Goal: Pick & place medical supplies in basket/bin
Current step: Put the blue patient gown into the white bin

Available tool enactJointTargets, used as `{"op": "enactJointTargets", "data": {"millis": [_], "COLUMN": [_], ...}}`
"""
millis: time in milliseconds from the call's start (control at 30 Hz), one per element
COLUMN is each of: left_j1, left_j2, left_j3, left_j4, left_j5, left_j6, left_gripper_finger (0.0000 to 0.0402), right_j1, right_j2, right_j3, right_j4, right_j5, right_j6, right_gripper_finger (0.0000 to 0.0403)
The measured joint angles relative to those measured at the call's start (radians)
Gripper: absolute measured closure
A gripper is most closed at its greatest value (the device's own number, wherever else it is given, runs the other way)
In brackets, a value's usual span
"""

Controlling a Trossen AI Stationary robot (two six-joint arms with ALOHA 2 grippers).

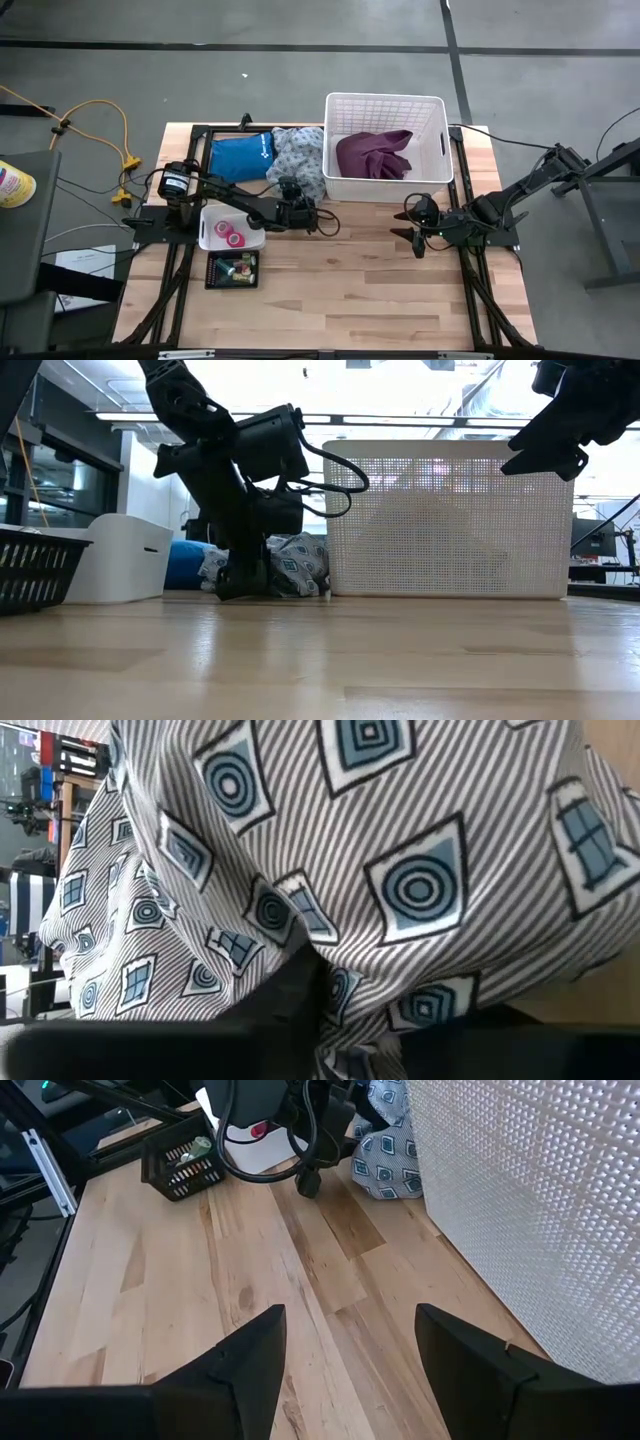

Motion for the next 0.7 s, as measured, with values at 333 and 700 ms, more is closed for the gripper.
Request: {"op": "enactJointTargets", "data": {"millis": [333,700], "left_j1": [0.000,-0.031], "left_j2": [0.000,-0.004], "left_j3": [-0.001,-0.003], "left_j4": [-0.004,0.006], "left_j5": [-0.005,-0.081], "left_j6": [-0.021,-0.023], "left_gripper_finger": [0.0393,0.0392], "right_j1": [0.000,0.000], "right_j2": [0.000,0.000], "right_j3": [0.000,0.000], "right_j4": [0.000,0.000], "right_j5": [0.000,0.000], "right_j6": [0.000,0.000], "right_gripper_finger": [0.0192,0.0192]}}
